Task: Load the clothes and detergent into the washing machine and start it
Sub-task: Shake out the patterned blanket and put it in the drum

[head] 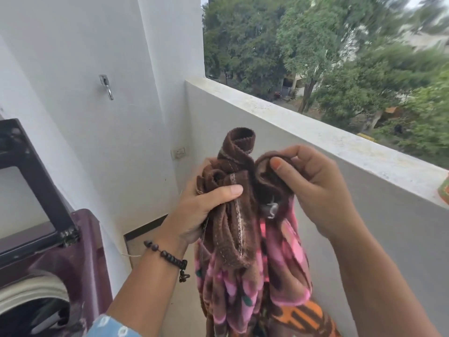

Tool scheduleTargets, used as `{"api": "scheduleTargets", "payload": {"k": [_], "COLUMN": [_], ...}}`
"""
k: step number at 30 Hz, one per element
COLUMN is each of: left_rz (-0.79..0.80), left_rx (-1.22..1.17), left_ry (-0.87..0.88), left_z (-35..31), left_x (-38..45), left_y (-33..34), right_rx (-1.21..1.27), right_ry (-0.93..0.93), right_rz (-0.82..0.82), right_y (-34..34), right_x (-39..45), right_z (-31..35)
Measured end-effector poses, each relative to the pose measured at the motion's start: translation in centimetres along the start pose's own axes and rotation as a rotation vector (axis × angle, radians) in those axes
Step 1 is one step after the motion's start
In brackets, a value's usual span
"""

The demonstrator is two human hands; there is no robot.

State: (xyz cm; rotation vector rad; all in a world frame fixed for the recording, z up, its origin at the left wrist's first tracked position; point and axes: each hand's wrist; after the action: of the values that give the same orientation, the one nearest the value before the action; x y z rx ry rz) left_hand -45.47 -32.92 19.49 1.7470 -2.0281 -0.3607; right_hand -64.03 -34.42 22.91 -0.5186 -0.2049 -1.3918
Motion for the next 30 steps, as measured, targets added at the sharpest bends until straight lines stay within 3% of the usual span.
{"api": "scheduleTargets", "payload": {"k": [3, 6, 9, 11, 15, 20, 23, 25, 30], "left_rz": [0.022, -0.072, -0.195, -0.286, -0.326, -0.290, -0.298, -0.312, -0.499], "left_rx": [-0.055, 0.014, 0.029, -0.040, -0.181, -0.351, -0.328, -0.234, 0.294], "left_ry": [-0.021, 0.047, 0.097, 0.117, 0.106, 0.014, -0.024, 0.004, 0.259], "left_z": [0.3, -0.2, -0.7, -0.9, -1.3, -0.4, -0.5, -1.1, -3.7], "left_x": [-0.2, -0.1, 0.2, 0.3, 0.7, 0.2, 0.0, -0.2, -0.8], "left_y": [0.5, -0.3, -1.0, -1.0, 0.2, 1.4, 1.1, 0.3, -2.2], "right_rx": [-0.057, 0.000, -0.174, -0.198, -0.063, -0.036, 0.122, 0.033, -0.642], "right_ry": [-0.046, -0.030, -0.069, -0.031, 0.140, 0.274, 0.279, 0.265, 0.200], "right_rz": [0.090, 0.207, 0.156, 0.166, 0.405, 0.287, 0.145, 0.163, 0.199], "right_y": [2.8, 3.4, 3.0, 3.5, 6.7, 9.2, 8.8, 7.4, 2.4], "right_x": [-0.7, -1.1, -1.7, -2.5, -4.0, -4.8, -4.3, -3.6, -1.1], "right_z": [0.2, 0.0, -1.3, -2.2, -3.9, -5.4, -6.2, -6.3, -7.0]}}
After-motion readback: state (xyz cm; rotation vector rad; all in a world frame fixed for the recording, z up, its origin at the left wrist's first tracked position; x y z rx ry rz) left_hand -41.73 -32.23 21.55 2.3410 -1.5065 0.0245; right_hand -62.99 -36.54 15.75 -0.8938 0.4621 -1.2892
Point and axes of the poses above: each hand's wrist, its own x-axis towards the middle knuckle, its own y-axis out of the palm, z = x × y, and after that the axes turned 7 degrees about -x, right-handed
